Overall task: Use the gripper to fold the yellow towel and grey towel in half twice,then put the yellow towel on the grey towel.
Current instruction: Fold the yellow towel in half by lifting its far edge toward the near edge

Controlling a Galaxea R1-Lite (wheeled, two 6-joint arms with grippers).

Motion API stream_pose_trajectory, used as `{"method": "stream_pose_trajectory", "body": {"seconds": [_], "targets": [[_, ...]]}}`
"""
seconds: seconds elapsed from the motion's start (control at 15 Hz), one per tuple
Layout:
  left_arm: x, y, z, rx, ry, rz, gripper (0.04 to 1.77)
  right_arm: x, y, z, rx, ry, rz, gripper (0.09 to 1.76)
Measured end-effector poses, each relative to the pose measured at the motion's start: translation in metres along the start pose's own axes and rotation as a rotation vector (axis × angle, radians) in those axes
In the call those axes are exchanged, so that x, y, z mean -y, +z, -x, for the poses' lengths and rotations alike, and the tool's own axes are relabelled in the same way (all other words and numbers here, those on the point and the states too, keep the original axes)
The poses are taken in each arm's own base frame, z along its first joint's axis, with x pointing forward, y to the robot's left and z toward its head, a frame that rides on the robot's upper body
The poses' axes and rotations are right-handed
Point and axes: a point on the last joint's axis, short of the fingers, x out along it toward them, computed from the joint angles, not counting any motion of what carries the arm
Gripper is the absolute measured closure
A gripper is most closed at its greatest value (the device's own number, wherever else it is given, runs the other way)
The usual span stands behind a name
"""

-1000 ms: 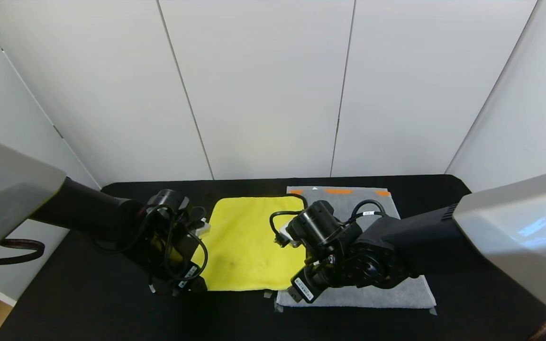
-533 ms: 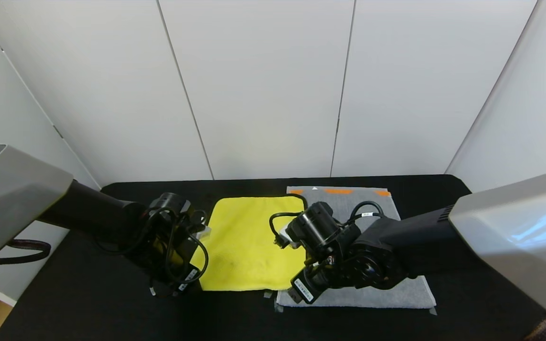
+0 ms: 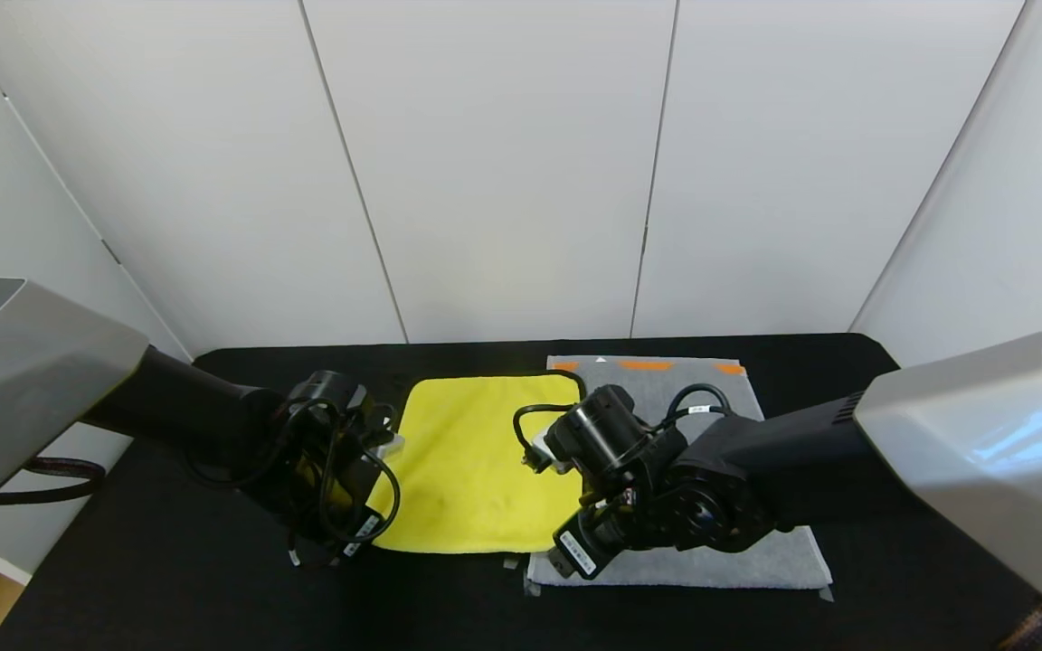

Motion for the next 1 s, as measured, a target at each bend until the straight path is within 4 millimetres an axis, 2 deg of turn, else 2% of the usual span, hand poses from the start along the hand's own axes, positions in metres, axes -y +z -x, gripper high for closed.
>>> {"method": "stream_pose_trajectory", "body": {"seconds": [0.93,1.0], "targets": [[0.001,0.001,0.001,0.003,-0.004,-0.004,1.68,-0.005,-0.007,-0.019,-0.041,-0.053,-0.017,0.14],[0.001,0.001,0.001,0.003,-0.004,-0.004,1.68,-0.006,-0.007,-0.02,-0.042,-0.052,-0.016,0.23]]}}
